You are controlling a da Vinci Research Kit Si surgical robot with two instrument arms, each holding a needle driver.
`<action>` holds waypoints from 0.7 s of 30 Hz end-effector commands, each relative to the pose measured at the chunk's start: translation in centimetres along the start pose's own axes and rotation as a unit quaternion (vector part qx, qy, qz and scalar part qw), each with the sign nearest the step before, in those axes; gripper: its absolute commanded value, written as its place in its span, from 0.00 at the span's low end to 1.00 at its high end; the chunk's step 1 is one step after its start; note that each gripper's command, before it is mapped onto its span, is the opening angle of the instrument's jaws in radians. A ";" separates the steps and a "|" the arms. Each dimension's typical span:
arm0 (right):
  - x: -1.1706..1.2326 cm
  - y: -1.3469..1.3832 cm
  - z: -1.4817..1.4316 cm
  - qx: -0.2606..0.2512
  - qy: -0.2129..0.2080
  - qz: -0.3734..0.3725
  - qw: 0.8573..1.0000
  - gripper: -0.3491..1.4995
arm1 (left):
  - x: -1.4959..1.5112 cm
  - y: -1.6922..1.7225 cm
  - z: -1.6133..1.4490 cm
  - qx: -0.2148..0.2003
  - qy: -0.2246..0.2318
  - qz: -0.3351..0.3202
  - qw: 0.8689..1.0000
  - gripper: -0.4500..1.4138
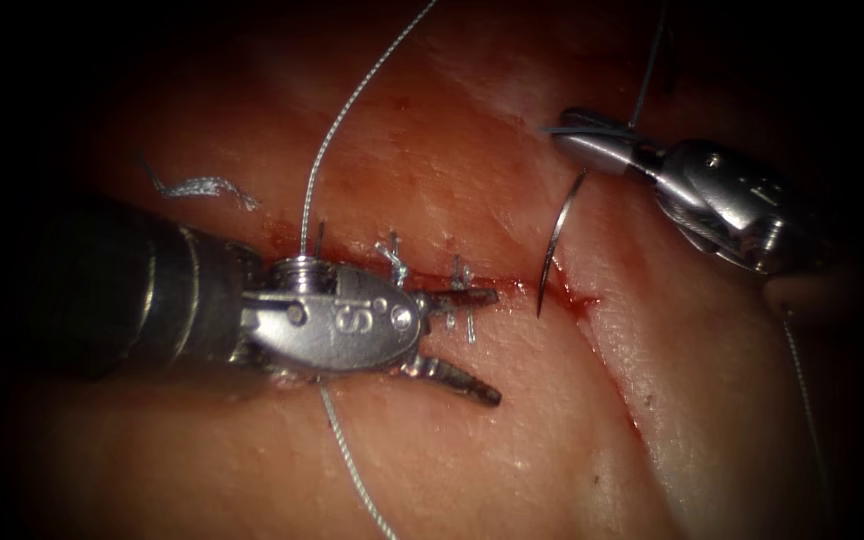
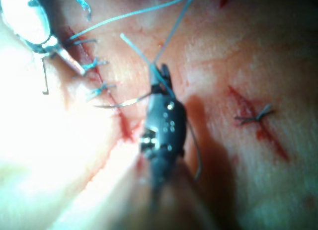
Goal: Wound Closure
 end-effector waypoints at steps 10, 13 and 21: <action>-0.02 0.11 0.17 -0.001 0.062 -0.089 0.994 0.00 | -0.30 0.04 0.45 -0.011 -0.063 -0.024 0.998 0.35; 0.06 0.12 0.18 -0.001 0.070 -0.114 0.991 0.00 | -0.30 -0.02 0.57 -0.009 -0.073 -0.029 0.997 0.35; 0.08 0.08 0.16 0.008 0.066 -0.161 0.985 0.00 | -0.27 -0.16 0.75 -0.010 -0.090 -0.035 0.995 0.34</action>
